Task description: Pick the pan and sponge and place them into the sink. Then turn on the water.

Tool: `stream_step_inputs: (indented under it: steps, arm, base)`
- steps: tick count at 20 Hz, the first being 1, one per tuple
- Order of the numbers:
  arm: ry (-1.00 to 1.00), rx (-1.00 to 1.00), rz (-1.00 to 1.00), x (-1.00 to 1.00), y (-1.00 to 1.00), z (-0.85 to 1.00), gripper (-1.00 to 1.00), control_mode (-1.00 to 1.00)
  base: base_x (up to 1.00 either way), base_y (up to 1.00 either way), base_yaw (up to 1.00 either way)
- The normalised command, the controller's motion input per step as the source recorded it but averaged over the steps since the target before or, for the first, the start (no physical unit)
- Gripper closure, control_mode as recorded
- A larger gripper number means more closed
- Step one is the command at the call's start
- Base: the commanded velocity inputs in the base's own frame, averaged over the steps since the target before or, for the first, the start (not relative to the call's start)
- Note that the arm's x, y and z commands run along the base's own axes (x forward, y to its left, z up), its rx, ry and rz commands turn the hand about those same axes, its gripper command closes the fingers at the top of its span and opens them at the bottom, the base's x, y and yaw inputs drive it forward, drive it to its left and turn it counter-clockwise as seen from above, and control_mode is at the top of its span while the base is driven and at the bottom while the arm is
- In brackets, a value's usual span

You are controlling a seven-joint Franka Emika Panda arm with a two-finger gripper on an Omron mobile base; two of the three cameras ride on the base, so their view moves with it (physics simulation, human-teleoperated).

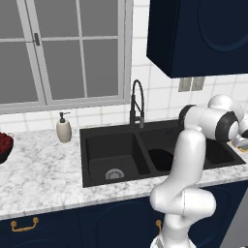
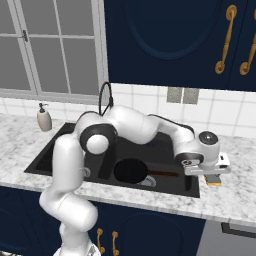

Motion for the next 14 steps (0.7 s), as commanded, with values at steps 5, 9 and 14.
stream_step_inputs:
  steps: [5,9,14]
  arm:
    - [0.04,0.00,0.00,0.26,-0.23,-0.18,-1.00,-1.00]
    - [0.04,0.00,0.00,0.27,-0.22,-0.17,-1.00,-1.00]
    - [0.13,0.00,0.01,0.15,-0.09,-0.28,-1.00,-1.00]
  base:
    - [0.00,0.00,0.00]
    - [0.00,0.00,0.00]
    - [0.00,0.00,0.00]
